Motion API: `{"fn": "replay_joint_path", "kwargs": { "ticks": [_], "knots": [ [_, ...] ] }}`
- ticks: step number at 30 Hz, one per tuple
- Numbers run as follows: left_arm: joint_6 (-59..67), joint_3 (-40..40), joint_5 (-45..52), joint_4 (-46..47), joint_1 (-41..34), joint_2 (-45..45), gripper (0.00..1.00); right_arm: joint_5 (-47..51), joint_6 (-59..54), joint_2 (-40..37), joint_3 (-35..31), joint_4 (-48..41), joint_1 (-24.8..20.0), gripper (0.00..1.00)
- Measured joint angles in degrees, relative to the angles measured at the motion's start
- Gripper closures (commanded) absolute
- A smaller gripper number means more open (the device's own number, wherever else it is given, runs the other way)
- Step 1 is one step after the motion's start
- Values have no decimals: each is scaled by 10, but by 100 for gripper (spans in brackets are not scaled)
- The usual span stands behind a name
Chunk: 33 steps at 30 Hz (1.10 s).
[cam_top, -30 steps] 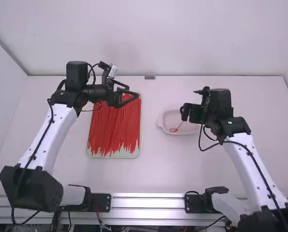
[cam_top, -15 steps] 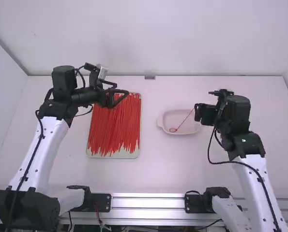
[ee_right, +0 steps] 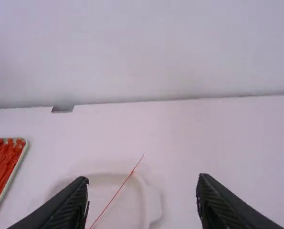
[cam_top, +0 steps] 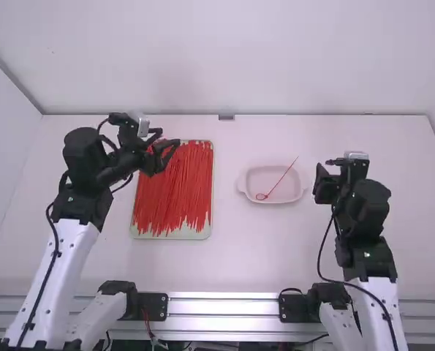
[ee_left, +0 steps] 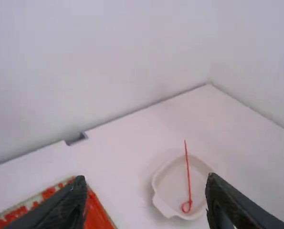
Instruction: Fasten the cable tie
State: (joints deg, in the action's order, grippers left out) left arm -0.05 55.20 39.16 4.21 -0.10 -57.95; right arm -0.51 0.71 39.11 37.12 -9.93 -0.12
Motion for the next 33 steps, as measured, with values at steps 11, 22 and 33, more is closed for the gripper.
{"fn": "replay_joint_path", "kwargs": {
  "ticks": [11,22,33],
  "knots": [
    [0,-152,-143,-39,0,156,69,2,-7,-156,-152,98,0,73],
    [0,-297,-285,-39,0,301,93,3,-9,-274,-276,98,0,93],
    [0,-412,-378,-39,0,416,100,3,-9,-355,-357,98,0,100]
  ]
}}
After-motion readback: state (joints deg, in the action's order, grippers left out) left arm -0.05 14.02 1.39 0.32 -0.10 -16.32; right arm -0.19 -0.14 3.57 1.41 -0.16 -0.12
